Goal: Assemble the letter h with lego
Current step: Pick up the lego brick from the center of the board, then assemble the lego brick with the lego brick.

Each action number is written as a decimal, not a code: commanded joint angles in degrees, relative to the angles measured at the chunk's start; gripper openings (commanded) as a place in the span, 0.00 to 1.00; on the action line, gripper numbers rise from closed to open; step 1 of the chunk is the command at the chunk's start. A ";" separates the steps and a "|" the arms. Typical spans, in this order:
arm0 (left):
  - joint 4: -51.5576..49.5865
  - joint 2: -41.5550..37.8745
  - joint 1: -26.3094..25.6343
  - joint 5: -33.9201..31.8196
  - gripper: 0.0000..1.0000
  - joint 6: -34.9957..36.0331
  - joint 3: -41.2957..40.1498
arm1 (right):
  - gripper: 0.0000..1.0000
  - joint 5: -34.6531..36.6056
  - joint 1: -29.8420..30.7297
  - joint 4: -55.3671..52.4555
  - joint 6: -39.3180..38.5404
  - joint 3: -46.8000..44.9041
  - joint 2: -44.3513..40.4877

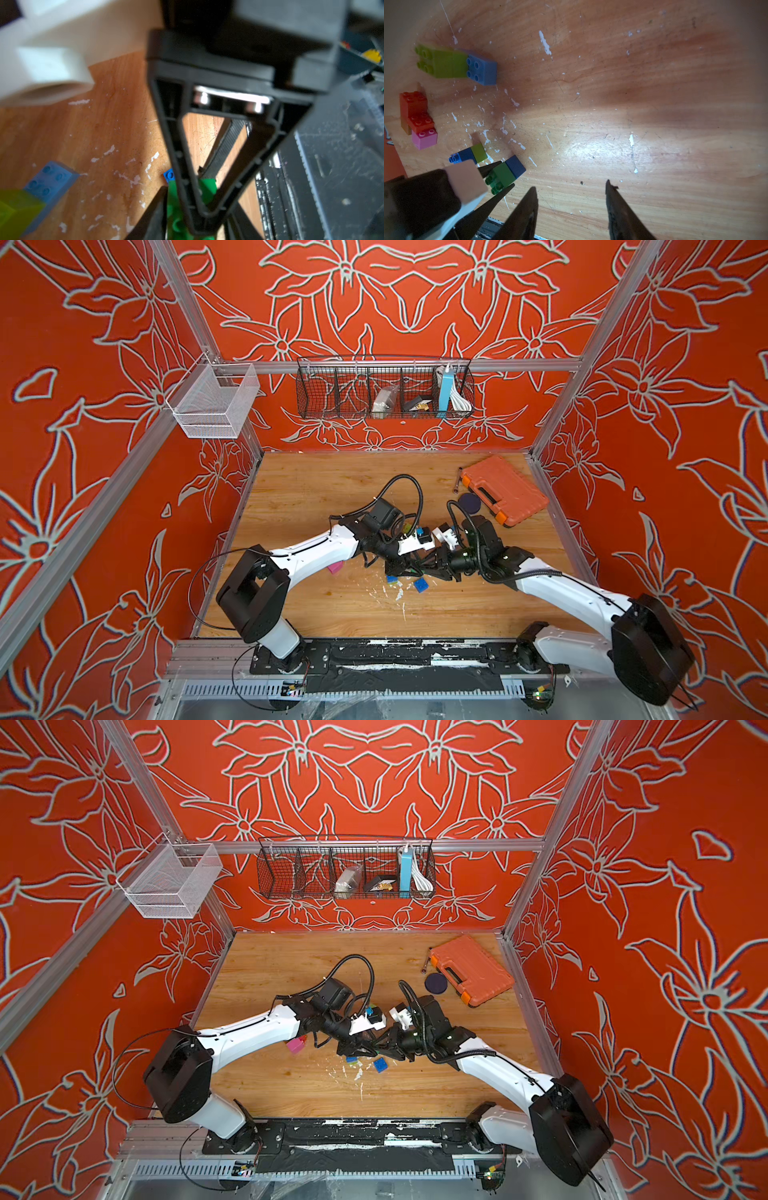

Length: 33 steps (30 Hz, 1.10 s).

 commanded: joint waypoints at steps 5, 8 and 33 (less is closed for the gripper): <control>-2.88 -0.40 -0.17 1.69 0.20 3.33 -0.04 | 0.16 0.44 0.46 1.25 0.05 -0.08 -1.54; -3.56 -0.31 -0.15 0.48 0.17 3.28 0.43 | 0.37 0.83 0.52 -0.77 -1.61 0.28 -1.39; -23.49 14.82 -12.38 -29.18 0.19 -34.14 18.98 | 0.57 29.52 -21.61 -38.50 -29.83 9.13 -2.77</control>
